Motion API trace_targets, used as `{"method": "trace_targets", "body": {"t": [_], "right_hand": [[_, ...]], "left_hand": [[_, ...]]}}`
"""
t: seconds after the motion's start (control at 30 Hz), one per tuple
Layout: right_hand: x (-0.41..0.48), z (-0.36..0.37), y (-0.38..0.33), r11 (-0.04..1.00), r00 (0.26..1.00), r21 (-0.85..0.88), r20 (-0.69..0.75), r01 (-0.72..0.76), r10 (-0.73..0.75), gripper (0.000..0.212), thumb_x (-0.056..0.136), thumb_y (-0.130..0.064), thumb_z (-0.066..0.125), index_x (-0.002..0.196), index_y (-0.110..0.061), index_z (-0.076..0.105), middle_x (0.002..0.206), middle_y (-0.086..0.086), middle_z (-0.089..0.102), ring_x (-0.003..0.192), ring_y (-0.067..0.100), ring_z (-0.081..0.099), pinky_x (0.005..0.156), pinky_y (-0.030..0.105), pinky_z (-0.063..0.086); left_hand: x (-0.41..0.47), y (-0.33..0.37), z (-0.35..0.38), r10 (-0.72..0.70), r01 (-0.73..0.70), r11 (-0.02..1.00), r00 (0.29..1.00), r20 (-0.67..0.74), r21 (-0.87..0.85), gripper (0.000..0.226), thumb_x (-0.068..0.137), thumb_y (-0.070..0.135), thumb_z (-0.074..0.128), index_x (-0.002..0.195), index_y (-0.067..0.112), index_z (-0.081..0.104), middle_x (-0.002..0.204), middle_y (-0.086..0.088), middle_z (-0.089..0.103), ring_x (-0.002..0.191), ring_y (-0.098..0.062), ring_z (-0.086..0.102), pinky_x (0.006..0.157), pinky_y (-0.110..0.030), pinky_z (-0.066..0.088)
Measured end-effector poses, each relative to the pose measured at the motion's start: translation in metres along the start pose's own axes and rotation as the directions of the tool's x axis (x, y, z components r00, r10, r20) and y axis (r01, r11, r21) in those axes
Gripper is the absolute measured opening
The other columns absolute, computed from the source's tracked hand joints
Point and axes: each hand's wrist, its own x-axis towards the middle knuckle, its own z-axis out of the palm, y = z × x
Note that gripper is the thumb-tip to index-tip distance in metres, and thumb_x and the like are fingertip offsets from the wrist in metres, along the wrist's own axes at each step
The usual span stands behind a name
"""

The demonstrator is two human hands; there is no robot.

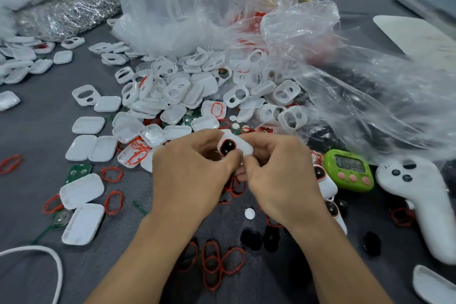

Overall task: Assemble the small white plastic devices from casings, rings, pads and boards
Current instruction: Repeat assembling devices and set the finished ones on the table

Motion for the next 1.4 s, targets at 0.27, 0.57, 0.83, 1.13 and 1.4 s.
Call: {"method": "trace_targets", "body": {"t": [0.27, 0.57, 0.83, 1.13, 1.4], "right_hand": [[-0.006, 0.008, -0.008, 0.981, 0.997, 0.186, 0.058, -0.054, 0.044, 0.035, 0.086, -0.005, 0.065, 0.102, -0.033, 0.077, 0.071, -0.005, 0.077, 0.060, 0.016, 0.075, 0.069, 0.044, 0.065], [0.004, -0.005, -0.008, 0.837, 0.992, 0.535, 0.105, -0.116, 0.071, 0.031, 0.094, 0.013, 0.061, 0.110, -0.010, 0.074, 0.084, 0.012, 0.079, 0.074, 0.025, 0.078, 0.066, 0.028, 0.063], [0.001, 0.016, -0.006, 0.901, 0.999, 0.433, 0.018, -0.033, 0.028, 0.032, 0.099, -0.005, 0.049, 0.106, -0.023, 0.075, 0.091, 0.000, 0.081, 0.084, 0.020, 0.079, 0.079, 0.039, 0.064], [-0.002, 0.029, -0.006, 0.912, 0.997, 0.409, -0.075, 0.022, 0.010, 0.043, 0.090, -0.017, 0.050, 0.098, -0.048, 0.078, 0.097, -0.009, 0.080, 0.097, 0.018, 0.077, 0.092, 0.048, 0.059], [-0.006, 0.028, -0.006, 0.864, 0.998, 0.504, -0.050, -0.002, 0.031, 0.043, 0.099, 0.004, 0.052, 0.101, -0.027, 0.081, 0.094, 0.002, 0.081, 0.089, 0.031, 0.078, 0.080, 0.050, 0.064]], "left_hand": [[0.014, -0.006, -0.004, -0.026, 0.026, 0.994, 1.000, -0.002, -0.110, 0.008, 0.079, 0.038, 0.078, 0.080, 0.046, 0.079, 0.074, 0.024, 0.074, 0.071, -0.001, 0.072, 0.071, -0.031, 0.060], [0.012, -0.008, 0.007, -0.077, 0.181, 0.903, 0.960, 0.268, -0.389, 0.031, 0.082, 0.023, 0.068, 0.107, 0.040, 0.077, 0.082, 0.002, 0.077, 0.076, -0.010, 0.069, 0.070, -0.028, 0.059], [0.008, -0.008, 0.010, -0.098, 0.268, 0.787, 0.944, 0.316, -0.555, 0.015, 0.092, 0.009, 0.060, 0.101, 0.007, 0.072, 0.091, -0.027, 0.072, 0.076, -0.022, 0.072, 0.061, -0.030, 0.058], [0.002, -0.008, 0.012, -0.028, 0.138, 0.833, 0.977, 0.210, -0.535, 0.024, 0.094, 0.003, 0.056, 0.085, 0.020, 0.070, 0.066, 0.004, 0.066, 0.060, -0.010, 0.062, 0.053, -0.018, 0.050], [-0.001, -0.014, 0.009, -0.006, 0.039, 0.952, 0.994, 0.109, -0.304, 0.010, 0.090, 0.024, 0.058, 0.090, 0.025, 0.069, 0.072, 0.001, 0.072, 0.071, -0.025, 0.070, 0.069, -0.054, 0.059]]}}
